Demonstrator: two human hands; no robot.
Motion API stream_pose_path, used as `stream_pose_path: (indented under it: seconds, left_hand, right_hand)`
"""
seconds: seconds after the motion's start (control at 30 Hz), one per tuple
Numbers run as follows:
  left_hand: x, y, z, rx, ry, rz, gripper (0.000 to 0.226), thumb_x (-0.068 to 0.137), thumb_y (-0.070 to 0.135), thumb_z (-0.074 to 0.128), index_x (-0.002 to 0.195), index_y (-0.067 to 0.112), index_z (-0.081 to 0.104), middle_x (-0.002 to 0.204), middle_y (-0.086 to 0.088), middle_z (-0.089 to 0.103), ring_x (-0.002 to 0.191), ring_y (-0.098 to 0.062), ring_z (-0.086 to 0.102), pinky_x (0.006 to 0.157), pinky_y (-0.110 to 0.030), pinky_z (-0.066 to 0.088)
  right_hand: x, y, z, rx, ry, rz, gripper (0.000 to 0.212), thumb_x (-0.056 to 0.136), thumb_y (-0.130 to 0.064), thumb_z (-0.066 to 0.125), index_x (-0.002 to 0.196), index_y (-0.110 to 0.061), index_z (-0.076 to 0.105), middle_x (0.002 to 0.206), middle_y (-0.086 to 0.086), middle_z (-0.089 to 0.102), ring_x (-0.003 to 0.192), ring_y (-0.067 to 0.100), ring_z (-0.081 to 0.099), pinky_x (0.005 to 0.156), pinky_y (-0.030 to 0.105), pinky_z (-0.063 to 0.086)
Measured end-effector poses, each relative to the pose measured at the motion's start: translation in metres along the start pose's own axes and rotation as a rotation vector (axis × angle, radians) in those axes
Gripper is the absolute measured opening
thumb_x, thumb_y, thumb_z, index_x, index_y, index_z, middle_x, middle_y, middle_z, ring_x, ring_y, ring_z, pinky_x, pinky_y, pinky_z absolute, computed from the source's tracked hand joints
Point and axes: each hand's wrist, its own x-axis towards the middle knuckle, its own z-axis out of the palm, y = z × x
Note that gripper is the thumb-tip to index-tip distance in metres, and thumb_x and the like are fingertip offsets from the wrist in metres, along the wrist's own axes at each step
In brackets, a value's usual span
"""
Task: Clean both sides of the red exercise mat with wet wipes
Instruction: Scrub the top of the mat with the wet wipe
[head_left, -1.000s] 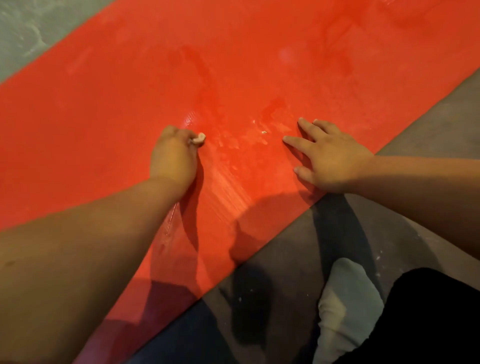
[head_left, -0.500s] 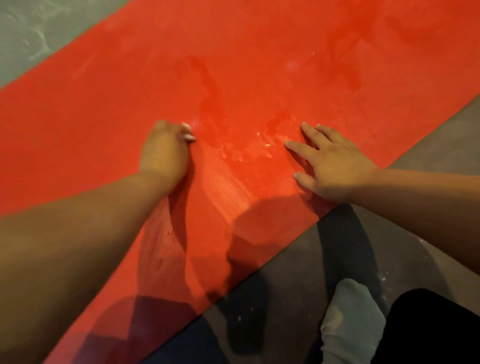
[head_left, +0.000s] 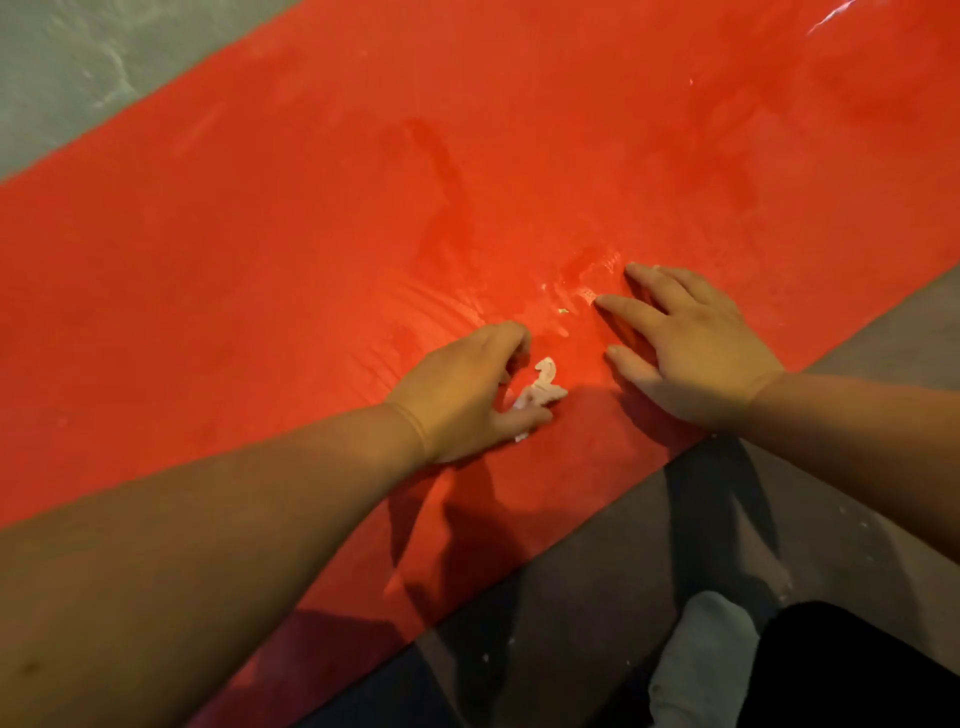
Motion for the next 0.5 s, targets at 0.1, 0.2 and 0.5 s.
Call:
stream_pose_path:
  seconds: [0.1, 0.2, 0.5]
  left_hand:
    - [-0.006, 0.001, -0.021, 0.063, -0.058, -0.003, 0.063, 0.073, 0.065, 0.057, 0.112, 0.017, 0.045, 0.119, -0.001, 0.053, 0.096, -0.018, 0.056, 0.078, -0.035, 0.047]
    - [-0.009, -0.025, -0.039, 0.233, -0.073, -0.193, 0.074, 0.078, 0.052, 0.067, 0.138, 0.02, 0.037, 0.153, -0.009, 0.028, 0.135, -0.028, 0.036, 0.106, -0.042, 0.037]
    - [-0.018, -0.073, -0.059, 0.162, -0.323, -0.774, 0.138, 0.057, 0.053, 0.086, 0.14, 0.054, -0.024, 0.149, -0.01, -0.041, 0.137, -0.054, -0.019, 0.103, -0.072, 0.025]
  right_hand:
    - [-0.013, -0.028, 0.001, 0.121, 0.042, -0.143, 0.059, 0.088, -0.056, 0.035, 0.141, -0.03, 0.042, 0.153, 0.007, 0.03, 0.139, 0.032, 0.029, 0.113, 0.046, 0.026]
    - [-0.026, -0.045, 0.012, 0.095, -0.036, -0.349, 0.054, 0.092, -0.05, 0.04, 0.14, -0.028, 0.044, 0.153, 0.005, 0.032, 0.141, 0.025, 0.03, 0.112, 0.044, 0.03]
    - [0.01, -0.038, 0.028, 0.22, 0.166, -0.477, 0.025, 0.091, -0.022, 0.051, 0.093, -0.021, 0.075, 0.091, 0.004, 0.06, 0.079, 0.025, 0.054, 0.067, 0.035, 0.049]
